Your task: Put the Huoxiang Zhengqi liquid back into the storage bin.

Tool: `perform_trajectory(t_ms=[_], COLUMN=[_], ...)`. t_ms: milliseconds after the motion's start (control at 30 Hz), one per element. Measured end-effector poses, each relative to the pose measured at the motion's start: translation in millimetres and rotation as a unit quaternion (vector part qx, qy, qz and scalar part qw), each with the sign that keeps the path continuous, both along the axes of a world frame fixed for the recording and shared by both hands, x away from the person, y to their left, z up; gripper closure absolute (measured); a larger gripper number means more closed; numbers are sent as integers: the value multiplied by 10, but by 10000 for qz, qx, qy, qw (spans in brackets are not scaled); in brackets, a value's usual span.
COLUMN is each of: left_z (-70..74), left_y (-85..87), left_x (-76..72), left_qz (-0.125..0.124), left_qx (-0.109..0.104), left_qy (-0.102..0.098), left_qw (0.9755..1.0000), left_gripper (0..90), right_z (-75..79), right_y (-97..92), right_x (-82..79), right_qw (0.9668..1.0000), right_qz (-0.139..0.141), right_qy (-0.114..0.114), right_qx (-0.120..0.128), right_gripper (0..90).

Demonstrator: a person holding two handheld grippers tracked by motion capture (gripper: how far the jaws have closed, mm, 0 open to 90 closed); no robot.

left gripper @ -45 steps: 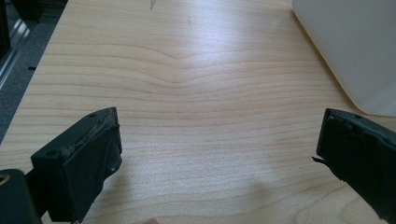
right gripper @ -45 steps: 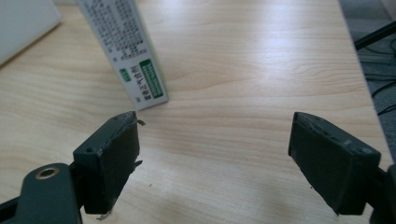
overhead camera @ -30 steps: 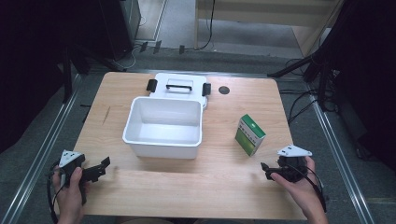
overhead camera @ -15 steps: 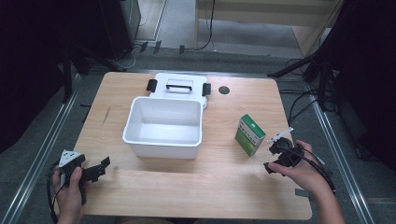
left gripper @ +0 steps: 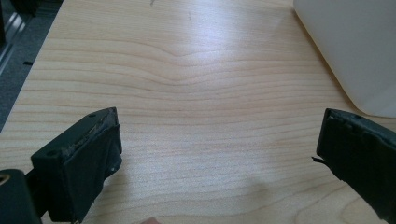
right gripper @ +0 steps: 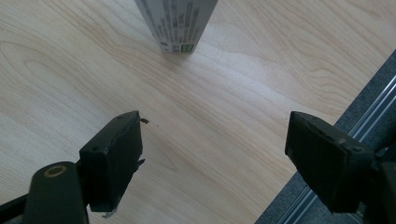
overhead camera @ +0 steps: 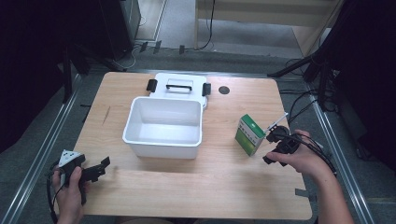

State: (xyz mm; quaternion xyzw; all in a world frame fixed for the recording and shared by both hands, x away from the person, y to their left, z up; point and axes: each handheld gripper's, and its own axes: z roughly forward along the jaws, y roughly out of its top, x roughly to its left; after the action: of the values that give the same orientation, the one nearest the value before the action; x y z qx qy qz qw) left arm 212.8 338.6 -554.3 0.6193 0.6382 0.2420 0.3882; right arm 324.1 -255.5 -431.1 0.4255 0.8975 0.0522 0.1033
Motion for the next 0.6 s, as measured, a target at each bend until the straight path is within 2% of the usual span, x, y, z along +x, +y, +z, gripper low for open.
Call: perform_trajectory(t_ms=[267, 433, 600], left_z=[-1, -3, -2], left_y=[2, 4, 4], left_x=[1, 3, 3], left_qz=[-1, -5, -6], left_qx=[-19, -23, -20], left_qy=[3, 3, 14], left_qw=[10000, 10000, 10000], left_gripper=[10, 10, 10], right_z=[87, 106, 129], right_y=[98, 129, 146], right_x=[89, 127, 163], right_qw=[9999, 9998, 9998], right_qz=[137, 134, 159], right_qy=[52, 72, 105], right_qx=[41, 109, 75], right_gripper=[188, 186, 186])
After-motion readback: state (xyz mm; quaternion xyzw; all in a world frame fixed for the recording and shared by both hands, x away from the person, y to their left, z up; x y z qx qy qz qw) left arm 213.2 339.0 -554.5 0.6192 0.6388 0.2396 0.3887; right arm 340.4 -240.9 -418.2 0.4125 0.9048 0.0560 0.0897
